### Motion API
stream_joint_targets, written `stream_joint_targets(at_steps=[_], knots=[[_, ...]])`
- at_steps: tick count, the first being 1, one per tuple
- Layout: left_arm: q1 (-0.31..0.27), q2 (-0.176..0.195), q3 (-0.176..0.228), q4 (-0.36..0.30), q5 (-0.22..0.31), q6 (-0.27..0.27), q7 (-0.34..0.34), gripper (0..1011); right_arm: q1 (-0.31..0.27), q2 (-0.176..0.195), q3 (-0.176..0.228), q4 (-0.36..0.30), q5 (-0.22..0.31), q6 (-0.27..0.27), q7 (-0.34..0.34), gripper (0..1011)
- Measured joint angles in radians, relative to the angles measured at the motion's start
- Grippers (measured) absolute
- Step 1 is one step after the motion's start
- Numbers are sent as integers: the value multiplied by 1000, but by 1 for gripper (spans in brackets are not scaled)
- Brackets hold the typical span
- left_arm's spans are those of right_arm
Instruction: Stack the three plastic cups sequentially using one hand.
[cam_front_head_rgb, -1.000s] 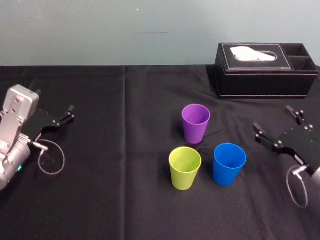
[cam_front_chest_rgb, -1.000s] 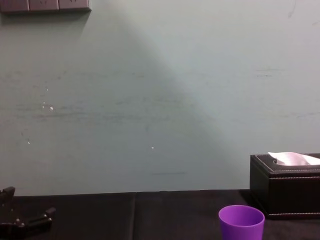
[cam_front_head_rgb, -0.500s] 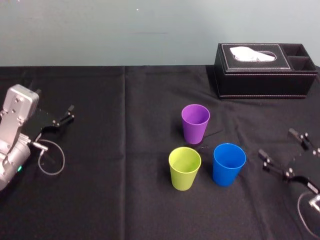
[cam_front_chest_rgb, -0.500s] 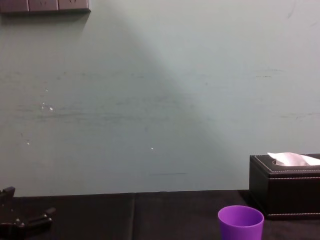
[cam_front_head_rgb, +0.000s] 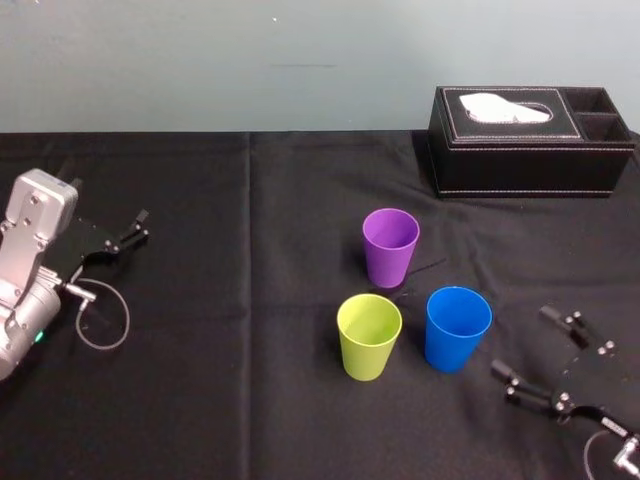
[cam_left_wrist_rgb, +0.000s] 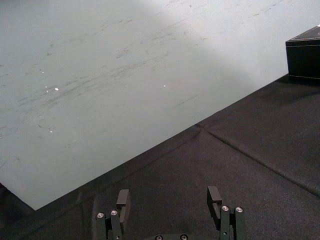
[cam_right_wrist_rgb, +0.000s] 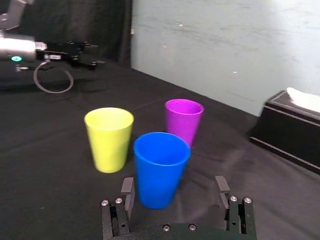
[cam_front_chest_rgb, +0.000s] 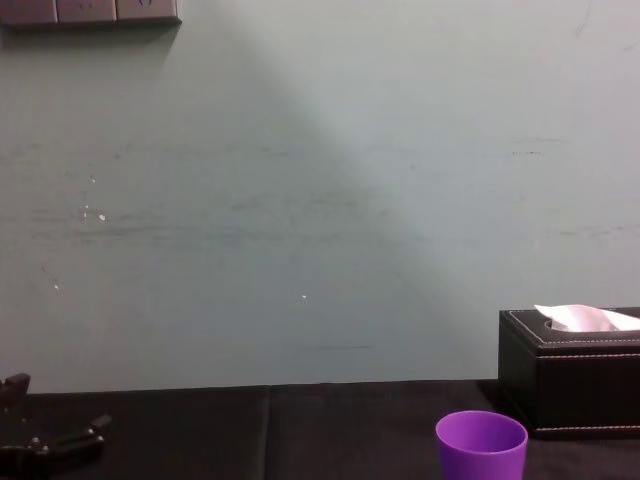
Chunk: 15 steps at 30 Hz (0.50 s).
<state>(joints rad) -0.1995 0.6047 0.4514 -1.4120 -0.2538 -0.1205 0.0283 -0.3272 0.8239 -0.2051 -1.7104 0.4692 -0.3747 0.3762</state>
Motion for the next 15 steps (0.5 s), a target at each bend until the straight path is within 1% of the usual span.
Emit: stream_joint_targets(at_steps=[2,6,9,15], knots=[[0,0,0,0,0,0,0,1011,5,-6,-7,2,-6,4,8,1004],[0,0,0,0,0,0,0,1011,28,-33,-29,15,-16,23,27,1004],[0,0,0,0,0,0,0,1011,40,-52,-36,23,-16,34,37,1004],[0,0,0,0,0,0,0,1011,50,-77,-37,28,-12,46,52,1004]])
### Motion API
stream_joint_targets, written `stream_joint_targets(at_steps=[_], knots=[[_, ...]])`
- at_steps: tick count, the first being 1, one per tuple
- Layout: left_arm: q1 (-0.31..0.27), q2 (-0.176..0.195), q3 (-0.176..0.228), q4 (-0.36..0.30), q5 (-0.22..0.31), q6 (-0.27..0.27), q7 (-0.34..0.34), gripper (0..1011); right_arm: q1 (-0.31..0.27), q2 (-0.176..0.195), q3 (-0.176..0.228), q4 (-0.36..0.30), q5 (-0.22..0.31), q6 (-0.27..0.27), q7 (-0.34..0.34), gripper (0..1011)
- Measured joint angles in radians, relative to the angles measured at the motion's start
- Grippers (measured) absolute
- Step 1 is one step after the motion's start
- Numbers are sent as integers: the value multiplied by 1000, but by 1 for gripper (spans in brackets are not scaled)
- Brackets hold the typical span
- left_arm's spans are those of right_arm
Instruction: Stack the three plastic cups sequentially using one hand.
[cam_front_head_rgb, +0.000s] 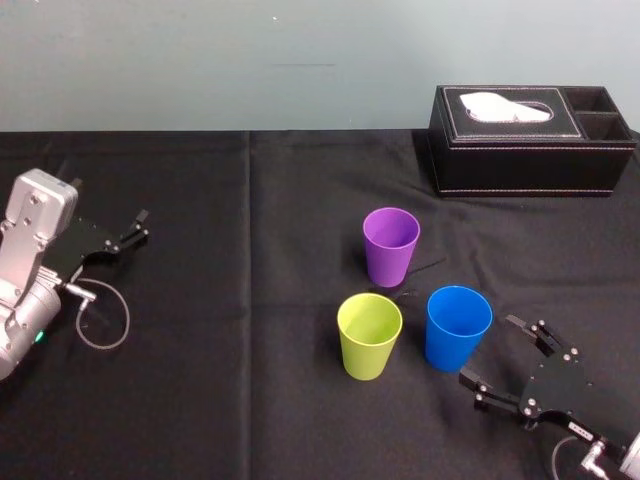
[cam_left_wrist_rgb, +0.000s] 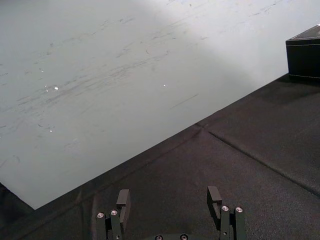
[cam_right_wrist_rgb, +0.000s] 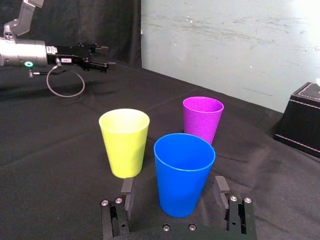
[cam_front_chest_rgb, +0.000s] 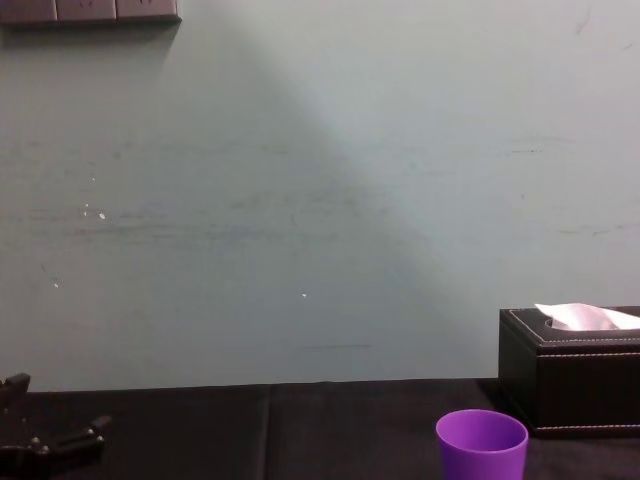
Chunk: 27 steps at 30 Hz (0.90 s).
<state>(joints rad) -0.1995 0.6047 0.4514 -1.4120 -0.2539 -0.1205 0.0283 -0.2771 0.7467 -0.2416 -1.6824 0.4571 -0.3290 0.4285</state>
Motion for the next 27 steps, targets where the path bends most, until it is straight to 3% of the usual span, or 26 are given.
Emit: stream_joint_targets(at_steps=[27], knots=[[0,0,0,0,0,0,0,1012,22,-91,23,25,5,59,58,1004]])
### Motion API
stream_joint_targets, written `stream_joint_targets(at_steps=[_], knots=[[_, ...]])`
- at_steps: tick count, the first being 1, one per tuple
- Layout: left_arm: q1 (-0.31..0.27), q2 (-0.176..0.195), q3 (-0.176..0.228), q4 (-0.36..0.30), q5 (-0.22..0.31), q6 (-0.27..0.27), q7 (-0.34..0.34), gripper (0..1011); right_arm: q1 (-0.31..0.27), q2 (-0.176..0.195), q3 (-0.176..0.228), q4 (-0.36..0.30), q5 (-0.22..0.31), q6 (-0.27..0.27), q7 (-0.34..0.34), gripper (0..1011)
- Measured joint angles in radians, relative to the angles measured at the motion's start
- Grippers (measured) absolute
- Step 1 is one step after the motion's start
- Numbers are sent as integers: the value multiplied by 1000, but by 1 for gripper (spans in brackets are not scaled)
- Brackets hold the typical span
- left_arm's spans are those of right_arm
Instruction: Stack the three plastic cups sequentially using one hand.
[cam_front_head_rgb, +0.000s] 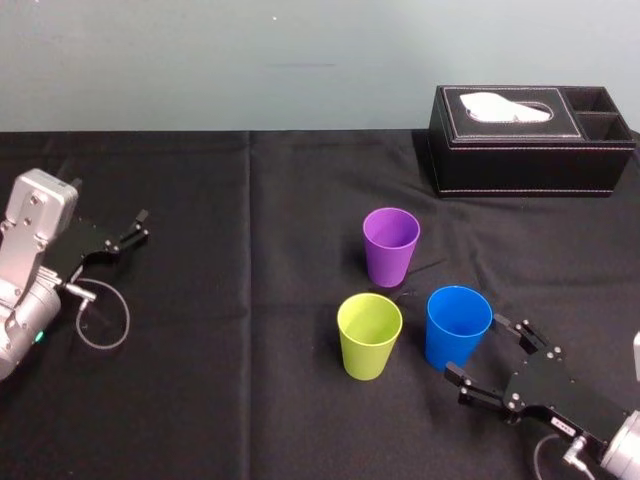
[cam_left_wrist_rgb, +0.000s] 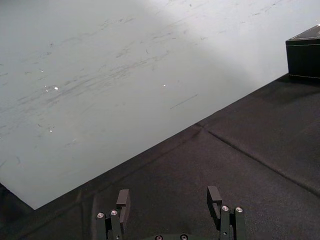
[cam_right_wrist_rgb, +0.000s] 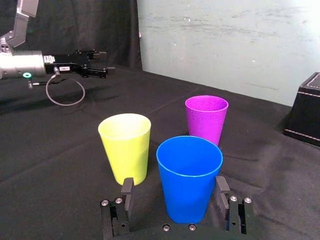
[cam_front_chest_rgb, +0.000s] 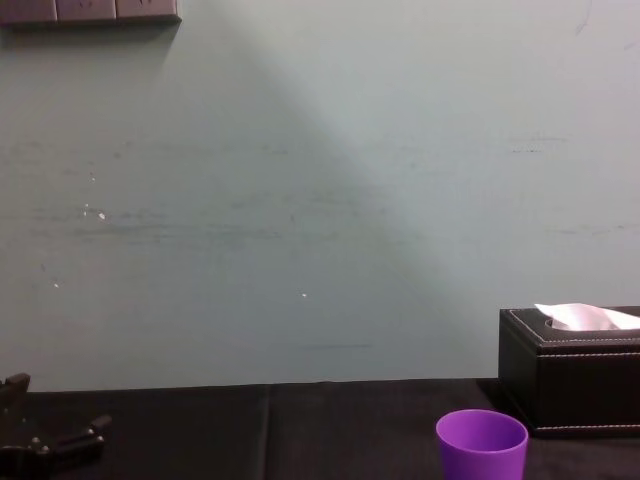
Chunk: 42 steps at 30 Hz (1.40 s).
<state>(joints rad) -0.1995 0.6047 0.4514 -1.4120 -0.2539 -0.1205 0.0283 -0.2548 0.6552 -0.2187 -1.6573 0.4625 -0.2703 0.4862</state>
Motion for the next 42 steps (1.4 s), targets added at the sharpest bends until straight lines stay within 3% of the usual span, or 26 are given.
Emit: stream_joint_targets(at_steps=[16,30,42], knots=[[0,0,0,0,0,0,0,1011,19,-48,27,16,-9,27,19,1004],[0,0,0,0,0,0,0,1011,101,-90,-4,64,-62,70,33,1004],[0,0,0,0,0,0,0,1011,94,-87,-2,60,-61,67,32,984]])
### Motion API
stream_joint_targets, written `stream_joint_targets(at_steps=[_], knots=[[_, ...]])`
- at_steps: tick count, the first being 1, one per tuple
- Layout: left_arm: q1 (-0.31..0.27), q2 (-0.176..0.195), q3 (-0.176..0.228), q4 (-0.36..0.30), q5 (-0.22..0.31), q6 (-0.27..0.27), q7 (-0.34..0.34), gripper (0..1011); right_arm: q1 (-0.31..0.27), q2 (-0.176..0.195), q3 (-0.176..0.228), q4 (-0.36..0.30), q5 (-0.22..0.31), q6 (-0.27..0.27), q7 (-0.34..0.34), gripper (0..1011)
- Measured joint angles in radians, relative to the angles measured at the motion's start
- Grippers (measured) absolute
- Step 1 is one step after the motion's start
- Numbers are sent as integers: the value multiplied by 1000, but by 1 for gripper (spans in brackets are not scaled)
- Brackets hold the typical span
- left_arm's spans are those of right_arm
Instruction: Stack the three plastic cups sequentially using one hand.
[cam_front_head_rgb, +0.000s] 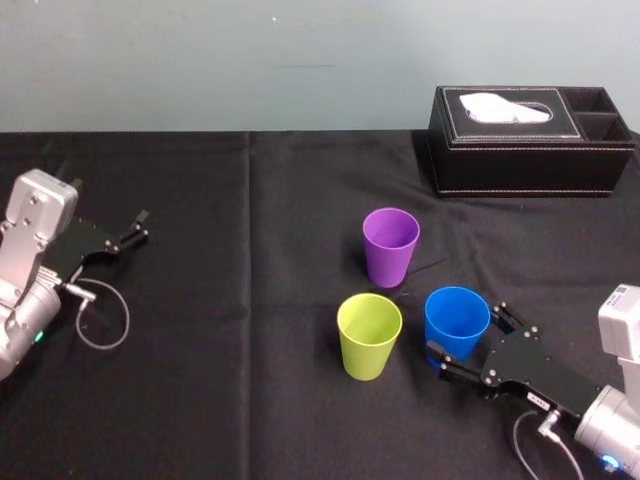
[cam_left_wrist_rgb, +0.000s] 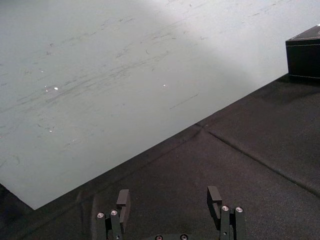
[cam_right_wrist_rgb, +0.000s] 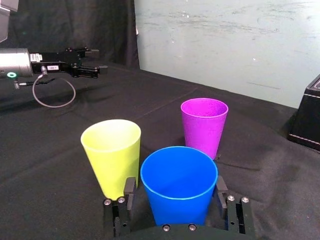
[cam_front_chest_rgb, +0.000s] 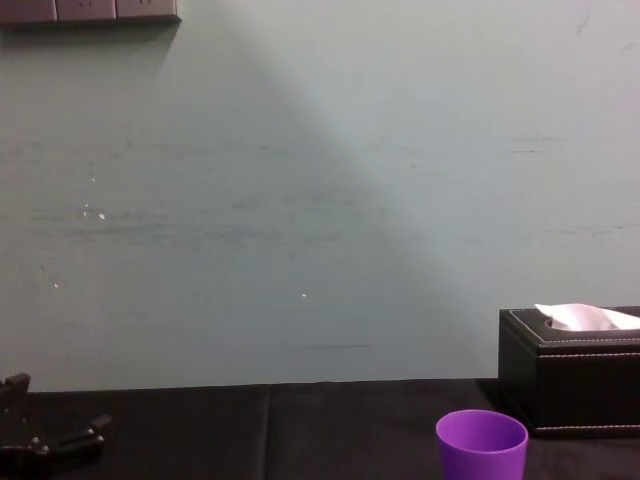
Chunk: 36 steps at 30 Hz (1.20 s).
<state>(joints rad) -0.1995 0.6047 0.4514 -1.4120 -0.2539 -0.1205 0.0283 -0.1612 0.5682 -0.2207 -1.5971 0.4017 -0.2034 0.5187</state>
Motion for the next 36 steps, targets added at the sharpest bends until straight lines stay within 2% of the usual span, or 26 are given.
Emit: stream_joint_targets(at_steps=[8,24,28,32,36], knots=[[0,0,0,0,0,0,0,1011,-2,1,1,-2,1,-2,0,783],[0,0,0,0,0,0,0,1011,-4,2,2,-4,2,-4,-1,723],[0,0,0,0,0,0,0,1011,-44,6,32,-53,12,6,-30,723],[0,0,0,0,0,0,0,1011,-112,22,82,-144,26,50,-70,723],[0,0,0,0,0,0,0,1011,-181,55,141,-259,37,120,-103,723]])
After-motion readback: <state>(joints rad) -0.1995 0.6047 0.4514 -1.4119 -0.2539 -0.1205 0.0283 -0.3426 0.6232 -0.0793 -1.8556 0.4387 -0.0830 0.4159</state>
